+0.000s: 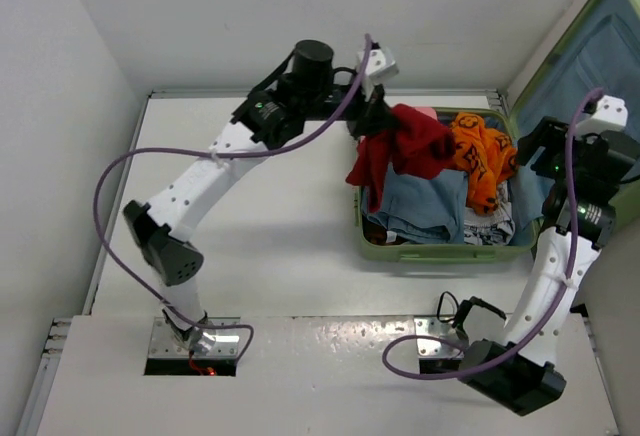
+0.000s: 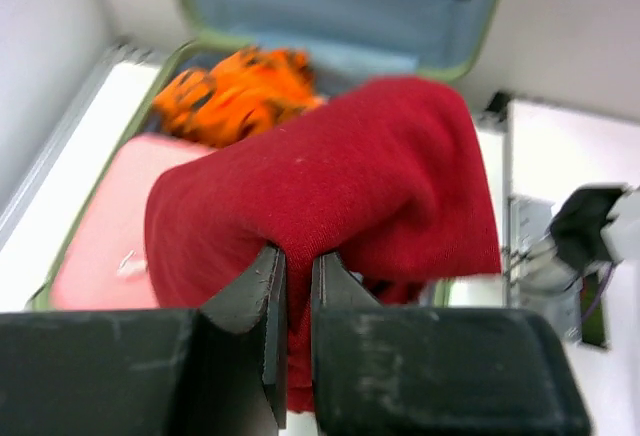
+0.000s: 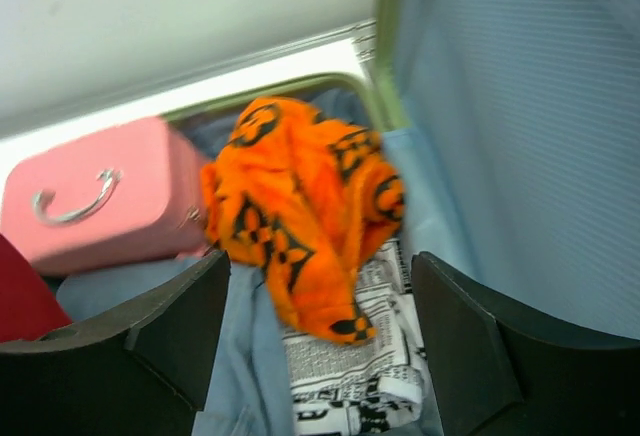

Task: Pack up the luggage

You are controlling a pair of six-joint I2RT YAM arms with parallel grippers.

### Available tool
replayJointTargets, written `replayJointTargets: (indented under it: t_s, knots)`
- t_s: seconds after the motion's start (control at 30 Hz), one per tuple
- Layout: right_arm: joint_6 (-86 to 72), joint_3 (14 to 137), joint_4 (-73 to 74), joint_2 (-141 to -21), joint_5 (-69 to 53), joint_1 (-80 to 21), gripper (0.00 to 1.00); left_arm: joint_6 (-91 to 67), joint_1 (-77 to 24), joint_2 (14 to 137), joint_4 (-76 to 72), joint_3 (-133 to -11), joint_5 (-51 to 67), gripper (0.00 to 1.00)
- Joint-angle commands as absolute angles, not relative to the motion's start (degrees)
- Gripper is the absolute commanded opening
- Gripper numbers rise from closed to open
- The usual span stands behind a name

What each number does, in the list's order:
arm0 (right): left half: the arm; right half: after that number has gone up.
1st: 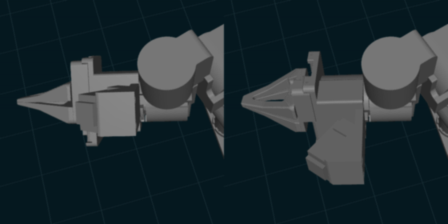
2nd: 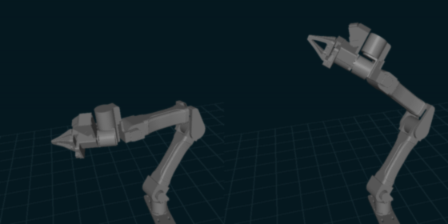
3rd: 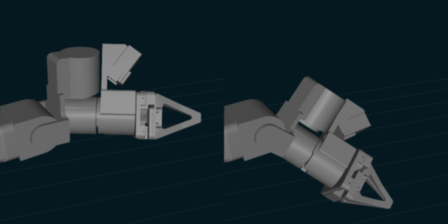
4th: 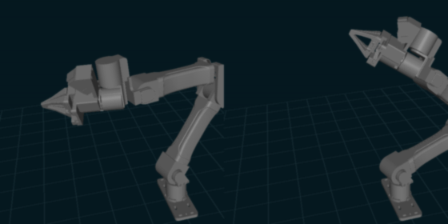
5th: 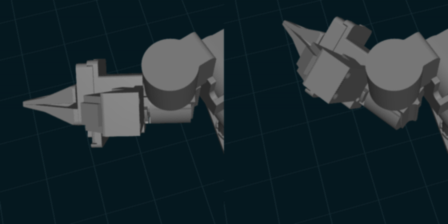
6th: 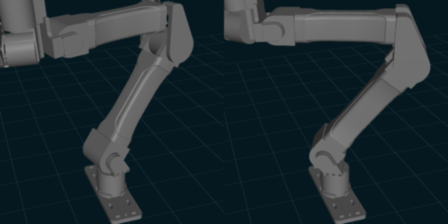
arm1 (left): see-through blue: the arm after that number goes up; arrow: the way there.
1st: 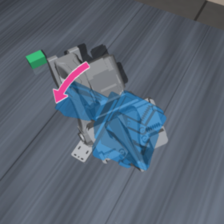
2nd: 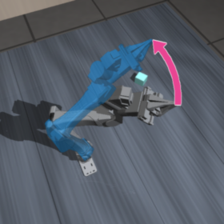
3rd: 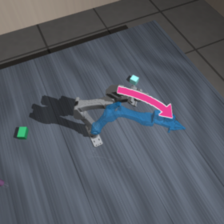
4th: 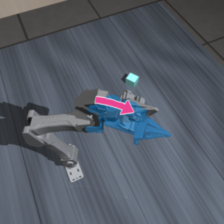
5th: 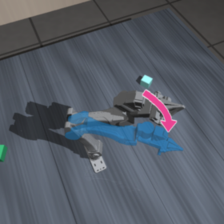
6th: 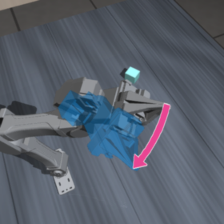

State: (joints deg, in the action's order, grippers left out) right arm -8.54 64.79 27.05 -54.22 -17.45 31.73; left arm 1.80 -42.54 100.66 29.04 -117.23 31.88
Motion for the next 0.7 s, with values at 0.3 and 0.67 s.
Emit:
replayJointTargets:
  t_s: [0.3,0.67]
  knots:
    - [-10.99,64.51,23.47,-53.17,-19.24,36.65,0.77,-5.02,-49.04,119.17,17.76,-128.33,36.04,0.0]
    - [-13.19,65.22,26.36,-60.99,-46.14,31.13,0.7,4.47,-49.04,123.48,18.1,-107.49,25.31,0.35]
